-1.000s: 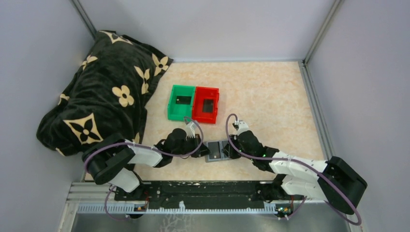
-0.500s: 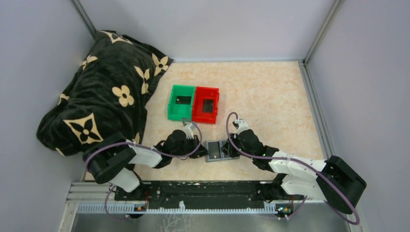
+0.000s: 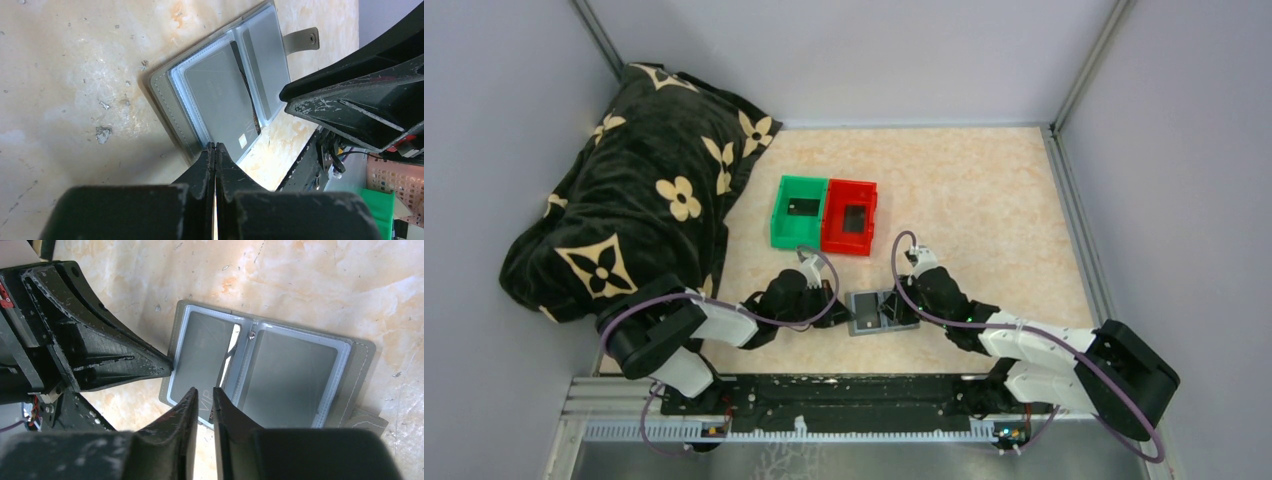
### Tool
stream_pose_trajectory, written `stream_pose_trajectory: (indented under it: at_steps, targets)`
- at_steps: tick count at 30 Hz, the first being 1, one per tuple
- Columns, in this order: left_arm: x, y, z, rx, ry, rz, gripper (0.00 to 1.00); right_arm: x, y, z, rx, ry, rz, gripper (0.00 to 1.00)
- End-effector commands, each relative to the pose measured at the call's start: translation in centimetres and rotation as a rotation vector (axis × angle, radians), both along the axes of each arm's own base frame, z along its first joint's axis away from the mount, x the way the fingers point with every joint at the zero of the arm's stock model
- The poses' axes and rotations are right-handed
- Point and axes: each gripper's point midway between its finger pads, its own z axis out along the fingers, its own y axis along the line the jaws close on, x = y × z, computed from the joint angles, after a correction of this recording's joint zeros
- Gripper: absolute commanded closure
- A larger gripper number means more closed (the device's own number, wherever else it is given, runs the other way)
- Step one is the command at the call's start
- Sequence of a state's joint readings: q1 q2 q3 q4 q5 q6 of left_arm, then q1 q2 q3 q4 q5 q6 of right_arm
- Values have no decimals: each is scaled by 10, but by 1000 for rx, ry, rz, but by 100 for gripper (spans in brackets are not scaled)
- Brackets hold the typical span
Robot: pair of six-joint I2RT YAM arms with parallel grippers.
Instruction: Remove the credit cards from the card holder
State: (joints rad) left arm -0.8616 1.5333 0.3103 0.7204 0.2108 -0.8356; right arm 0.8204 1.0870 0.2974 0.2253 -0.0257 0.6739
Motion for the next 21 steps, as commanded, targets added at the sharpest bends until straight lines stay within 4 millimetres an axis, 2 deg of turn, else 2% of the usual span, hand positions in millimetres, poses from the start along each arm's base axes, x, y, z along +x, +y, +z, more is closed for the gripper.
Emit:
stream_pose_trajectory:
  at_steps: [1, 3, 5, 21]
  targets:
    - [1, -4, 2, -28, -4, -11, 100, 11, 8, 17, 53, -49, -10, 78]
    - [-1, -7, 1, -36, 5, -20, 100, 10, 6, 14, 46, -45, -14, 70]
    - [-1, -8, 1, -42, 8, -25, 100, 10, 5, 11, 42, -41, -15, 67]
    - [-2, -10, -1, -51, 17, -31, 100, 7, 8, -11, 28, 2, 9, 66]
